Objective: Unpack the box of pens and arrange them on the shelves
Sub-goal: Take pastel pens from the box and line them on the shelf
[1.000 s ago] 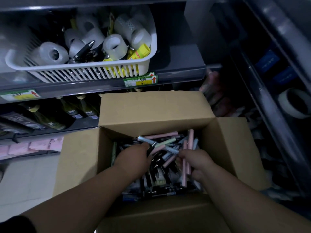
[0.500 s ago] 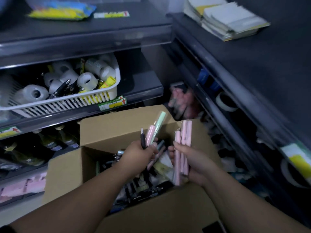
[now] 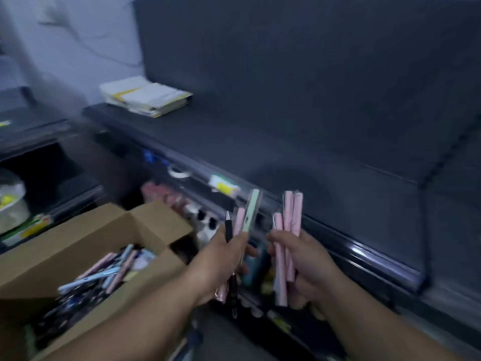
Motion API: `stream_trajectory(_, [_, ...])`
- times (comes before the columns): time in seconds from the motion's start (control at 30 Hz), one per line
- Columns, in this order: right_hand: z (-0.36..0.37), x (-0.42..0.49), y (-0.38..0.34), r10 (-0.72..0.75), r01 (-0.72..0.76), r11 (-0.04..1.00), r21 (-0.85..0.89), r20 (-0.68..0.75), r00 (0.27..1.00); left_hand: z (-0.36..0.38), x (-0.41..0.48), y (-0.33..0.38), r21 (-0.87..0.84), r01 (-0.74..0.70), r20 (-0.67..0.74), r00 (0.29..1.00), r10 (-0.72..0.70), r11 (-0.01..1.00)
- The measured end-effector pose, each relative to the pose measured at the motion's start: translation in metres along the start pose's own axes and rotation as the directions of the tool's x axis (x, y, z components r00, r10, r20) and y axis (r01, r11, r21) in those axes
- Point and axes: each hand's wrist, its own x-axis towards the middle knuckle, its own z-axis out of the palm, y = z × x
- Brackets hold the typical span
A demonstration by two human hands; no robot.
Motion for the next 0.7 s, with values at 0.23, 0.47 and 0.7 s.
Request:
stream_trajectory(0.23, [-0.204,-0.143,-0.005,-0.106,0.177,0.966,0.186,-0.338,0.935,0.207,-0.092,0.039,0.036,-0.103,0.365,0.927,0.083,0.994])
stream_trajectory(0.47, [-0.353,-0.273,0.017,-0.093,0.319,0.898,0.304,-0.578,0.811,0.375,-0.171,0.045,0.106,-0.2,0.686,0.724,0.074,0.974])
stream_trajectory(0.7, [-0.436,-0.329,0.047,-0.01,0.4,0.833,0.382,-0.713,0.701,0.478,-0.212,0.048,0.162,-0.272,0.82,0.572,0.024,0.948])
